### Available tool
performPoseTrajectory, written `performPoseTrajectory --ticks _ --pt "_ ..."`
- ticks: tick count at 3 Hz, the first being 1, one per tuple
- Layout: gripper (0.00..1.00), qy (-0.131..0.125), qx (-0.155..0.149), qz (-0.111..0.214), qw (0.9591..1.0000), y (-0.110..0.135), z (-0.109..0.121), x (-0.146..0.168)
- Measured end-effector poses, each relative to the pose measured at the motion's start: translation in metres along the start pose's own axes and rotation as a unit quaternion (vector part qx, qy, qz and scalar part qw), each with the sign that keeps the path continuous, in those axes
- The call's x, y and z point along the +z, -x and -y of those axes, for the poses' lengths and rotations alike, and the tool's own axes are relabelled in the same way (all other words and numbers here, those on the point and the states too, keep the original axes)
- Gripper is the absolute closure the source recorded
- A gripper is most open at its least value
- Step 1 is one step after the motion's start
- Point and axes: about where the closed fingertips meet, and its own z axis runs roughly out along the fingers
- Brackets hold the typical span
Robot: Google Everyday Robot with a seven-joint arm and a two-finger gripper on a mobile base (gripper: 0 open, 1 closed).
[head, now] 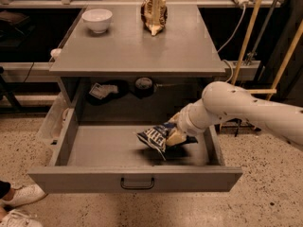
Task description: Pick blue chip bag from top drawer and place on counter
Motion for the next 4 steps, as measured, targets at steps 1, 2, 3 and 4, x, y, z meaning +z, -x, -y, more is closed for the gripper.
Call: performPoseTrajectory --ticks 1,2,3,4 --pt "1.00 -0.047 -0.039 -0.071 0.9956 0.024 -0.015 -0.026" --pt "1.00 -0.101 -0.067 -0.125 0.9847 0.070 -0.006 -0.086" --pt "1.00 -0.182 -0.032 -0.145 0.9720 0.127 0.029 -0.181" --pt "1.00 -0.197 0.013 -0.143 0.9697 0.143 0.038 -0.209"
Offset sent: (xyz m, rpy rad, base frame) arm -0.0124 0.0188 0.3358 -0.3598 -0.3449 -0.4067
